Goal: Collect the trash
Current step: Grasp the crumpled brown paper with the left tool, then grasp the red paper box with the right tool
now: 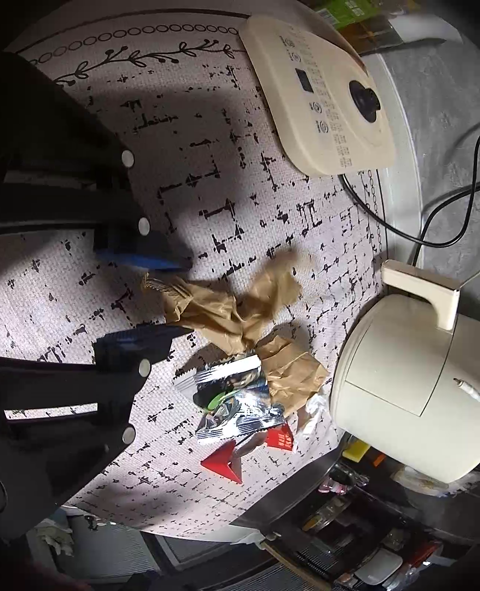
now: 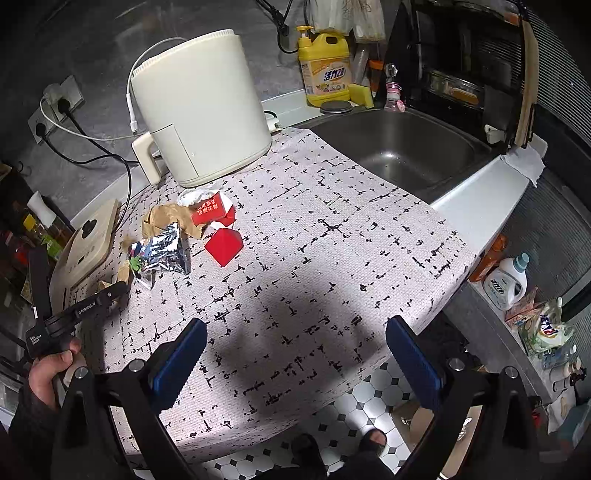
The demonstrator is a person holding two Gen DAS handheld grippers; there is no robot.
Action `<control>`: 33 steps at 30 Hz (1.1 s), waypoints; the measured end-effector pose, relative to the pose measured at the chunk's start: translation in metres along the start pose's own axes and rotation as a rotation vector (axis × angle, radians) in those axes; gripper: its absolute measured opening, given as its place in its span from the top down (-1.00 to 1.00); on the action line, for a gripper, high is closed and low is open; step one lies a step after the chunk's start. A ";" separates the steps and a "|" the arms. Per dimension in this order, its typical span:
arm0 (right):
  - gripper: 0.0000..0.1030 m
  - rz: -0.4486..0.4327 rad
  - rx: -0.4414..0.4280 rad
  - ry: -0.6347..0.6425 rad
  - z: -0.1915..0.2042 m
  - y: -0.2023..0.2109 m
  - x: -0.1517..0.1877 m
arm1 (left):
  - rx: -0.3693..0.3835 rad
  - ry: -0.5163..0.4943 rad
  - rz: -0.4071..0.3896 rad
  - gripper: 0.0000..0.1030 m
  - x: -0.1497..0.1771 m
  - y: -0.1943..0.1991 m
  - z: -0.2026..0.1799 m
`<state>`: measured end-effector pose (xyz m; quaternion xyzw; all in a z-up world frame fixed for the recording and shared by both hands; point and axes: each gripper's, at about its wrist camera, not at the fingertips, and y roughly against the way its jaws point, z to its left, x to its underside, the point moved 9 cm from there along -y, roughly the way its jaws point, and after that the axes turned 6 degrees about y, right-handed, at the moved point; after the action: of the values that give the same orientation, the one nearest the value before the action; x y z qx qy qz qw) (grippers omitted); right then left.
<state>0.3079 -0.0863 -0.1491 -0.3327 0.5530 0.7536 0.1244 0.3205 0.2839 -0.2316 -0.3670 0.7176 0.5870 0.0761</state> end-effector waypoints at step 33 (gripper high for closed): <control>0.35 0.150 -0.127 0.375 0.107 -0.147 -0.061 | -0.175 0.326 -0.141 0.59 0.036 0.099 0.094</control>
<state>0.3963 0.0752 -0.2029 -0.4322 0.5410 0.7191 -0.0586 0.2035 0.3571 -0.2014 -0.5115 0.6393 0.5733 -0.0324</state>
